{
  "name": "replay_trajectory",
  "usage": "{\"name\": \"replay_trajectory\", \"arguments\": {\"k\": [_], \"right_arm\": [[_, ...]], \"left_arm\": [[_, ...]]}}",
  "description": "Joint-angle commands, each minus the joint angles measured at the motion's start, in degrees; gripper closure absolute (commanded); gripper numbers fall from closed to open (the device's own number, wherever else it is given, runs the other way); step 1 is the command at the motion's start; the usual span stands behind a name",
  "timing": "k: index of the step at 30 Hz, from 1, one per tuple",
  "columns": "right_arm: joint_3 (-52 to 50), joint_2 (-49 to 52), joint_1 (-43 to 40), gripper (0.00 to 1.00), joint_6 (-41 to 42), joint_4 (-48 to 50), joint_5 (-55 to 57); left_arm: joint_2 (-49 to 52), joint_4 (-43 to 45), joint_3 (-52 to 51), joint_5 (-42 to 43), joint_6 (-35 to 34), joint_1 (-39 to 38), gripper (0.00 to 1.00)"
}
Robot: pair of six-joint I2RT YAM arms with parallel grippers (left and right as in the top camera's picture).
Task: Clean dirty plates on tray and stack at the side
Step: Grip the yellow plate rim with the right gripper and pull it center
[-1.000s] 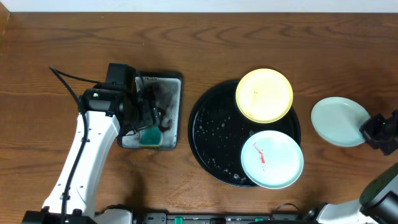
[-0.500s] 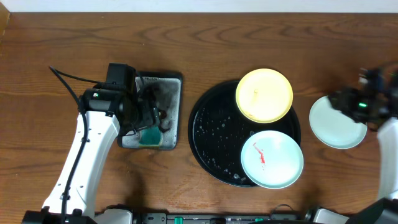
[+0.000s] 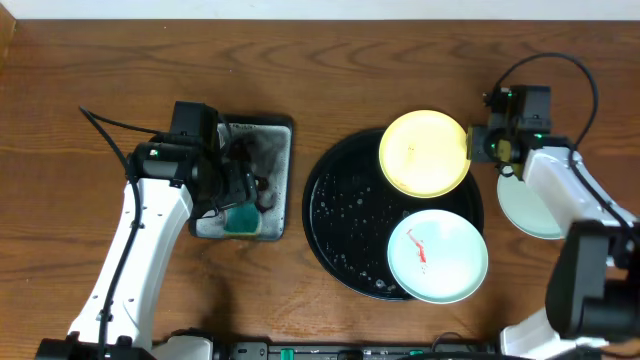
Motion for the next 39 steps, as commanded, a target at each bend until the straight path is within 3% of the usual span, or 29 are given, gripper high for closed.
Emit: {"name": "replay_trajectory", "arguments": {"k": [1, 3, 6, 7, 17, 20, 24, 29, 31, 33, 34, 37, 39], "right_arm": [[-0.4, 3.6, 0.5, 0.54, -0.5, 1.3, -1.9], [-0.4, 5.4, 0.7, 0.63, -0.5, 1.0, -7.5], [-0.4, 6.8, 0.7, 0.98, -0.5, 1.0, -9.3], [-0.4, 6.6, 0.7, 0.99, -0.5, 1.0, -9.2], [0.1, -8.3, 3.0, 0.99, 2.3, -8.2, -9.1], [0.1, -12.1, 6.3, 0.99, 7.0, -13.8, -9.1], [-0.7, -11.5, 11.8, 0.99, 13.7, -18.4, -9.0], [-4.5, -6.9, 19.1, 0.99, 23.3, -15.5, -1.0], [-5.2, -4.9, 20.9, 0.99, 18.7, -11.0, -0.9], [-5.2, -2.8, 22.7, 0.99, 6.0, -6.8, 0.2], [-5.2, -2.5, 22.9, 0.98, 4.0, -6.0, 1.1], [-4.5, -3.3, 22.9, 0.73, 1.5, -5.6, 2.4], [-3.4, -5.2, 22.7, 0.67, 1.4, -6.6, 2.2]], "left_arm": [[0.3, -0.2, 0.4, 0.1, 0.3, 0.3, 0.17], [0.3, -0.2, 0.4, 0.1, 0.3, 0.3, 0.17], [0.3, -0.2, 0.4, 0.1, 0.3, 0.3, 0.17], [0.3, -0.2, 0.4, 0.1, 0.3, 0.3, 0.17], [0.3, -0.2, 0.4, 0.1, 0.3, 0.3, 0.17], [0.3, -0.2, 0.4, 0.1, 0.3, 0.3, 0.17], [0.3, -0.2, 0.4, 0.1, 0.3, 0.3, 0.17], [0.3, 0.0, 0.4, 0.1, 0.3, 0.3, 0.17], [0.3, -0.1, 0.4, 0.1, 0.3, 0.3, 0.17], [0.3, 0.0, 0.4, 0.2, 0.1, 0.3, 0.17], [0.3, 0.0, 0.4, 0.2, 0.1, 0.3, 0.17], [0.3, -0.1, 0.4, 0.2, 0.1, 0.3, 0.17], [0.3, 0.0, 0.4, 0.2, 0.1, 0.3, 0.17]]}}
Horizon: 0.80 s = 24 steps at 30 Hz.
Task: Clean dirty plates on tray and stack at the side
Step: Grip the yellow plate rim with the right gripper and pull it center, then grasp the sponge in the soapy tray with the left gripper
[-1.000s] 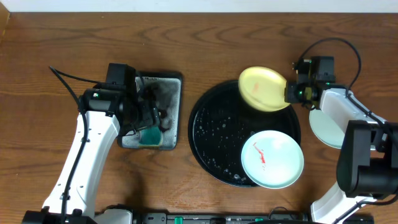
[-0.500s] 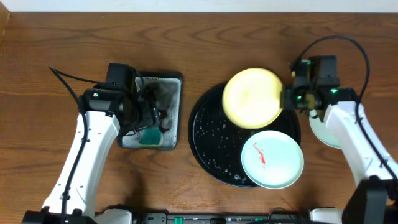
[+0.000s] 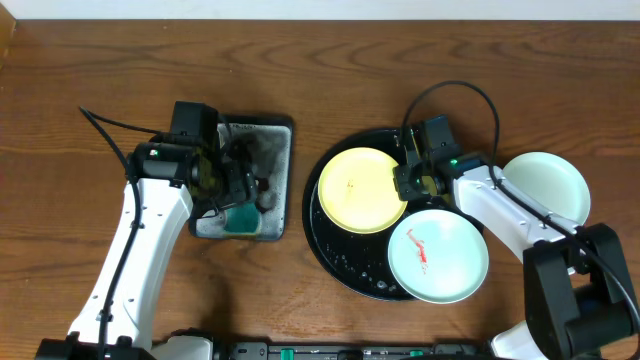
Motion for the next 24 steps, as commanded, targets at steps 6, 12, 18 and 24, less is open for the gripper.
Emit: {"name": "replay_trajectory", "arguments": {"k": [6, 12, 18, 24], "right_arm": [[3.5, -13.2, 0.1, 0.56, -5.2, -4.5, -2.2], [3.5, -21.7, 0.1, 0.53, -2.8, -8.6, -3.3], [3.5, -22.6, 0.1, 0.57, 0.0, -13.4, -7.5], [3.5, -22.6, 0.1, 0.64, 0.0, -14.7, -7.5]], "left_arm": [[1.6, 1.9, -1.1, -2.0, 0.6, -0.3, 0.19], [5.6, 11.6, -9.0, -4.6, 0.5, -1.9, 0.23], [14.7, 21.2, -12.8, -6.6, -2.7, -1.3, 0.51], [20.9, 23.4, -12.8, -5.9, -2.7, -1.3, 0.93]]}}
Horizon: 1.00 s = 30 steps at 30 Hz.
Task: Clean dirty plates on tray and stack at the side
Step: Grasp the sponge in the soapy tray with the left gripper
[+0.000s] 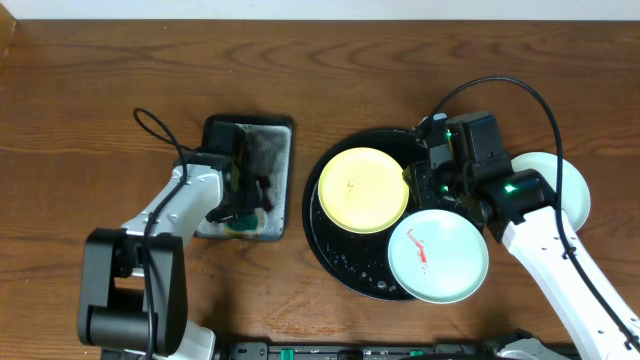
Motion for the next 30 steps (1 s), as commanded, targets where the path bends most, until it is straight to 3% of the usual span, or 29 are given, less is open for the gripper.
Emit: {"name": "replay_trajectory", "arguments": {"k": [1, 10, 19, 25, 30], "right_arm": [[0.5, 0.1, 0.2, 0.64, 0.6, -0.2, -1.1], [0.5, 1.1, 0.0, 0.63, 2.2, -1.3, 1.1], [0.5, 13.2, -4.2, 0.66, 1.6, -0.8, -2.6], [0.5, 23.1, -5.9, 0.65, -1.6, 3.6, -6.1], [0.5, 27.7, -5.7, 0.70, -1.8, 6.8, -6.2]], "left_arm": [[4.1, 0.1, -0.2, -0.3, -0.4, 0.1, 0.93], [-1.5, -9.1, 7.2, -0.1, 1.9, 0.1, 0.93], [-8.8, -20.3, 20.7, 1.0, 5.4, -1.5, 0.93], [-9.6, -16.2, 22.2, 13.2, 3.0, -8.0, 0.93], [-8.1, -8.8, 22.1, 13.8, -1.5, -14.8, 0.93]]}}
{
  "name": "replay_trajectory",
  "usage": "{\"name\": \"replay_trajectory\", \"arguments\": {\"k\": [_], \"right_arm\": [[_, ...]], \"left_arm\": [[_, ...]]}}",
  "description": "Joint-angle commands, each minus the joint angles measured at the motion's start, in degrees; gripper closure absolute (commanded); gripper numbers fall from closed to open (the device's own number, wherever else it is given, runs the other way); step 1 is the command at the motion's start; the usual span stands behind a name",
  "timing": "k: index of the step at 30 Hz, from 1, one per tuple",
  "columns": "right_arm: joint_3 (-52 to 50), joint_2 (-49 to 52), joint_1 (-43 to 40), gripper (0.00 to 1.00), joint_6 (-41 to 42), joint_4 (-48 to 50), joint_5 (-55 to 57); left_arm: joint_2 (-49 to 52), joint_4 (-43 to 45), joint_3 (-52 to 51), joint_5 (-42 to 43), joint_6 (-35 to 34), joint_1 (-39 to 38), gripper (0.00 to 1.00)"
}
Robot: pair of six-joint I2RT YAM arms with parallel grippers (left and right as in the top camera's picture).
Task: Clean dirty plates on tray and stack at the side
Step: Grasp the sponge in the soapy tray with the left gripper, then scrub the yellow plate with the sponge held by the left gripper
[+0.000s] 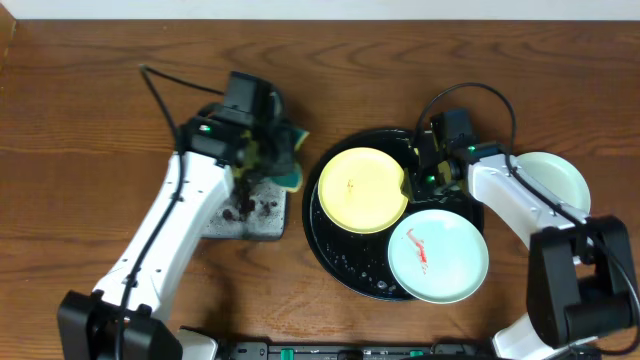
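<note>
The yellow plate (360,190) lies in the upper part of the round black tray (335,255). My right gripper (413,180) is at the plate's right rim, shut on it. A pale green plate (437,256) with a red smear lies at the tray's lower right. My left gripper (282,165) is shut on a green and yellow sponge (291,178), which hangs just left of the black tray's edge. Another pale green plate (553,180) rests on the table at the far right.
A grey mat (258,215) with dark crumbs lies left of the black tray, partly under my left arm. Water drops speckle the tray's bare lower left. Cables loop above both arms.
My left gripper was low on the grey mat by the sponge; it now holds the sponge up beside the black tray's left edge. My right gripper stays at the yellow plate's right rim.
At first my right gripper held the yellow plate over the tray's upper right, and the left one sat on the mat. Then the yellow plate lay in the tray's upper left. The sponge has since left the mat in my left gripper.
</note>
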Motion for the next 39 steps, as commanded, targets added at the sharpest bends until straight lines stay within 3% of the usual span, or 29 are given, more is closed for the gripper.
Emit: {"name": "replay_trajectory", "arguments": {"k": [1, 5, 14, 20, 23, 25, 29, 34, 39], "right_arm": [[0.5, 3.7, -0.1, 0.75, -1.4, 1.4, -1.5], [0.5, 6.7, 0.0, 0.99, 0.2, 1.9, -1.5], [0.5, 6.8, 0.0, 0.99, 1.4, 1.6, -1.2], [0.5, 6.8, 0.0, 0.99, 2.9, 1.6, -1.2], [0.5, 6.8, 0.0, 0.99, 3.3, 1.6, -1.2], [0.5, 6.8, 0.1, 0.99, 3.3, 1.6, -1.2], [0.5, 6.8, 0.1, 0.99, 3.3, 1.3, -1.2], [0.5, 6.8, 0.0, 0.99, 3.3, 1.2, -1.2], [0.5, 6.8, 0.0, 0.99, 3.3, 0.9, 0.3]], "left_arm": [[1.5, 4.8, 0.5, 3.5, -3.9, -5.2, 0.93], [4.0, 9.0, 0.5, 3.3, -4.2, -10.0, 0.93], [17.8, 14.1, 0.5, 3.5, -12.7, -16.8, 0.92], [26.1, 17.6, 0.5, 8.5, -18.1, -19.3, 0.92], [29.6, 17.5, 0.5, 8.2, -17.1, -19.3, 0.93], [30.0, 15.5, 0.5, 4.0, -15.0, -18.7, 0.93], [29.2, 7.8, 0.5, -14.9, -14.9, -17.7, 0.93], [29.2, 1.3, 0.6, -31.7, -14.6, -17.8, 0.93], [29.2, 0.3, 0.6, -35.7, -12.1, -18.5, 0.93]]}}
